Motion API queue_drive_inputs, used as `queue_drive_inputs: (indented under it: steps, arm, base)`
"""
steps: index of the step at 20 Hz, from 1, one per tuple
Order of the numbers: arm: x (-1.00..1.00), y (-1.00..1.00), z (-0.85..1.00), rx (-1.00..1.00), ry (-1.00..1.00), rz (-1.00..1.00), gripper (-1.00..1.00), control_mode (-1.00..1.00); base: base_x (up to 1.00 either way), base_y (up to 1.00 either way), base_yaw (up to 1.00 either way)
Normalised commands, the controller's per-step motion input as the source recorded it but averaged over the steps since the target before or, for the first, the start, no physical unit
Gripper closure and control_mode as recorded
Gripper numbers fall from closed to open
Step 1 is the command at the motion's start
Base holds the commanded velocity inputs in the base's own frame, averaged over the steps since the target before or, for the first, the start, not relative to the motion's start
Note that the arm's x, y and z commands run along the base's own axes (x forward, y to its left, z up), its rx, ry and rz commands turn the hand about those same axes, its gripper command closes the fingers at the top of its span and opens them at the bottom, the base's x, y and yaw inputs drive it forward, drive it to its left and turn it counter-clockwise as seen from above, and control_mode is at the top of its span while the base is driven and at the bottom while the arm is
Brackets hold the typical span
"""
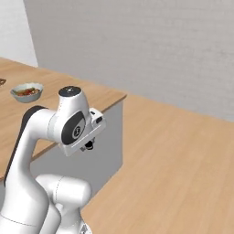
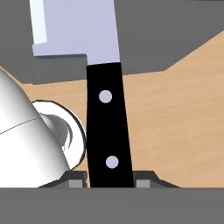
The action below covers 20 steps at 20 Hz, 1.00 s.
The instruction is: Pick up the knife from the drawer and place it on the cutting board. Then place the meat from the plate to the cutting board.
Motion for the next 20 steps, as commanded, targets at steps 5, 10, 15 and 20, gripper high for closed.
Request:
queue_drive_inputs:
  steps: [5,10,15,20]
  arm:
    - [0.00,0.00,0.00,0.00,0.00,0.00,1.00,1.00]
    - [0.00,0.00,0.00,0.00,0.00,0.00,1.00,1.00]
    - [0.00,0.00,0.00,0.00,0.00,0.00,1.00,1.00]
    - [0.00,0.00,0.00,0.00,0.00,0.00,1.00,1.00]
  base:
    - [1.00,-0.92,0.35]
    - [1.00,-0.90,0.35]
    - [1.00,-0.88,0.35]
    - [1.00,-0.86,0.35]
